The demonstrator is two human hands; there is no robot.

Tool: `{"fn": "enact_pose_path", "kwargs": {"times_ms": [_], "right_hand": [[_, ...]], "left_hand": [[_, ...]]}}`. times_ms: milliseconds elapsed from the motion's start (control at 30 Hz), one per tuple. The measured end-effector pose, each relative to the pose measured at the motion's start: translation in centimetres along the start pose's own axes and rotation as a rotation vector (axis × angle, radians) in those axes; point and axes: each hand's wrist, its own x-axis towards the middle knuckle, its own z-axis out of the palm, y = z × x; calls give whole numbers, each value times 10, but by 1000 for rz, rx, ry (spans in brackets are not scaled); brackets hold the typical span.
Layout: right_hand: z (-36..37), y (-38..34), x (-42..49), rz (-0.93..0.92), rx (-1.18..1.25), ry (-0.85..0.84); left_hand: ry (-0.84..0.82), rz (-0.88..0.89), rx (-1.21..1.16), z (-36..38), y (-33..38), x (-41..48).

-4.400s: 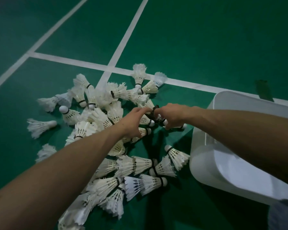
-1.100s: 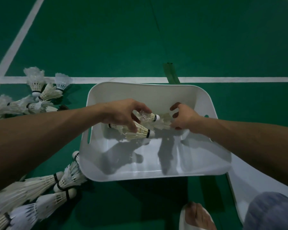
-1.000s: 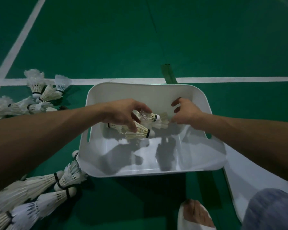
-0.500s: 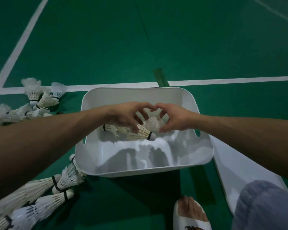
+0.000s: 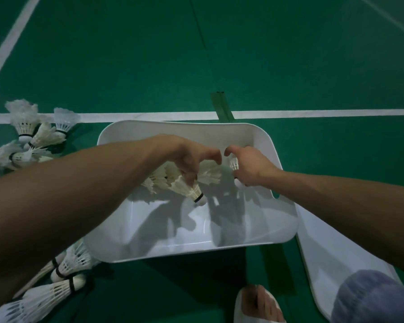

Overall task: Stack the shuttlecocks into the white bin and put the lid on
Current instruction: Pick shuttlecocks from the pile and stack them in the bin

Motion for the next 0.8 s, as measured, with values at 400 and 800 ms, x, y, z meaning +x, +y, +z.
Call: {"fn": "enact_pose_path", "kwargs": {"times_ms": [400, 800], "right_hand": [[6, -2, 2, 120, 71, 34], [10, -14, -5, 190, 78, 136]], "left_hand": [[-116, -30, 31, 3, -3, 21], [-83, -44, 95, 2, -14, 19]]}}
